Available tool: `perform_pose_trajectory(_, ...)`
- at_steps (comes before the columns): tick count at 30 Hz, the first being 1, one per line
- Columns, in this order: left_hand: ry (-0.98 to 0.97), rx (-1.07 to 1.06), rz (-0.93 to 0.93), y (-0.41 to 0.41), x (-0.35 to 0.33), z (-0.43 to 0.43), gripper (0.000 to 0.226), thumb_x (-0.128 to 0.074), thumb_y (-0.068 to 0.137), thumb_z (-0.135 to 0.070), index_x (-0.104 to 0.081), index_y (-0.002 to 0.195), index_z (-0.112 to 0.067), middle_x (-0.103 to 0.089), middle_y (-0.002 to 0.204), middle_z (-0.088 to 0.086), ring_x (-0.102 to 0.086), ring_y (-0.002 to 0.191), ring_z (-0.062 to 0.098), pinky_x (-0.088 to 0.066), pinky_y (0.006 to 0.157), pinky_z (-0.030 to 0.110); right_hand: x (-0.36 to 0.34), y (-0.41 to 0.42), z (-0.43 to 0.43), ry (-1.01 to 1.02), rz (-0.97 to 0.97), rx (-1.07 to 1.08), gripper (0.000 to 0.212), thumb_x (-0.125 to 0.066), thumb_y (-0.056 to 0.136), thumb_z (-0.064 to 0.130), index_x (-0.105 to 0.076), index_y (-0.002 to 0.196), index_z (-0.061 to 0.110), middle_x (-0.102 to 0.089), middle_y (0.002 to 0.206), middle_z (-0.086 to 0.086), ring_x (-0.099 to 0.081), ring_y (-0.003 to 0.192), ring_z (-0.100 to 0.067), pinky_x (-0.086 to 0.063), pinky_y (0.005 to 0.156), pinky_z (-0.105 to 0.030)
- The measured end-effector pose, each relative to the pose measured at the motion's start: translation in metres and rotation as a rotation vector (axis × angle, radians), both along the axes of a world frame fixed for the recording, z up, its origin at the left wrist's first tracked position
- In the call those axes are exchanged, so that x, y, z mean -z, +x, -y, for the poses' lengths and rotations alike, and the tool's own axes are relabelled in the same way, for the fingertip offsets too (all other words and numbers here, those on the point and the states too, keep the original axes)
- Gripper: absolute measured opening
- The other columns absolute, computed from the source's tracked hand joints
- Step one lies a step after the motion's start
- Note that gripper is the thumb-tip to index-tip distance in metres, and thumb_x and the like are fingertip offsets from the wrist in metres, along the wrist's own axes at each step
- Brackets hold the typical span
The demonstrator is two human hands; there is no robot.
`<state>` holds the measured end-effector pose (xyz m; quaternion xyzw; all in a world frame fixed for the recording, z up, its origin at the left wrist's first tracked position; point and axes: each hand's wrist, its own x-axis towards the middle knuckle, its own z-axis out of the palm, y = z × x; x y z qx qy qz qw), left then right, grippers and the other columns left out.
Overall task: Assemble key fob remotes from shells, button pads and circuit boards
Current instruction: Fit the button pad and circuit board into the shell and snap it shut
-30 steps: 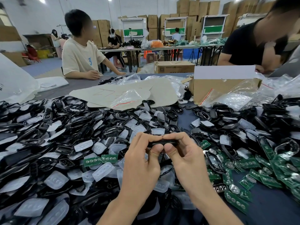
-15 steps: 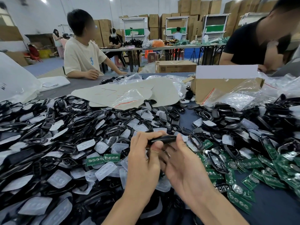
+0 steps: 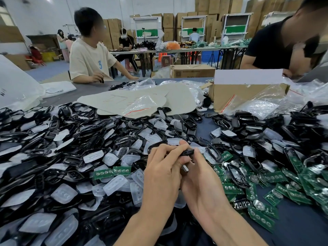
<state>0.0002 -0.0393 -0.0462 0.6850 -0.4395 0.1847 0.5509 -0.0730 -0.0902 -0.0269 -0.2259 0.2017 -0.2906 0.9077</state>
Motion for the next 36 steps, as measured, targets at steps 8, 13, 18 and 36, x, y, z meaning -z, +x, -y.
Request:
perform_pose_trajectory(8,-0.025,0.024,-0.069,-0.003,-0.005,0.002,0.041,-0.051,0.080,-0.031,-0.064,0.118,-0.038,-0.062,0.096,-0.018,-0.052,0.090,0.006,-0.047,0.078,0.023,-0.001,0.000,0.000,0.115,0.112,0.029,0.048,-0.055,0.090,0.030,-0.067,0.126,0.001,-0.069,0.110,-0.014,-0.069,0.090,-0.017,-0.061,0.083,-0.030)
perform_pose_trajectory(13,-0.011,0.017,-0.053,-0.002,-0.006,0.002,0.048,-0.051,0.077,-0.026,-0.060,0.122,-0.040,-0.061,0.100,-0.019,-0.052,0.089,0.007,-0.049,0.078,0.027,0.001,-0.002,0.002,0.139,0.159,0.001,0.044,-0.054,0.092,0.026,-0.068,0.125,0.001,-0.055,0.118,-0.016,-0.044,0.109,-0.021,-0.042,0.113,-0.034)
perform_pose_trajectory(18,-0.011,0.024,-0.036,-0.001,-0.005,0.000,0.038,-0.056,0.079,-0.020,-0.075,0.109,-0.033,-0.064,0.095,-0.018,-0.055,0.087,0.009,-0.054,0.074,0.035,-0.004,-0.004,0.000,0.154,0.180,-0.010,0.048,-0.053,0.091,0.026,-0.064,0.130,0.001,-0.057,0.120,-0.016,-0.045,0.112,-0.021,-0.038,0.117,-0.038)
perform_pose_trajectory(36,-0.025,0.025,0.002,-0.002,-0.007,0.002,0.035,-0.049,0.087,-0.024,-0.076,0.110,-0.027,-0.062,0.094,-0.015,-0.051,0.091,0.007,-0.050,0.079,0.026,-0.006,-0.008,0.002,0.032,0.127,-0.031,0.043,-0.052,0.090,0.027,-0.073,0.118,0.003,-0.069,0.121,-0.015,-0.064,0.098,-0.017,-0.047,0.106,-0.034)
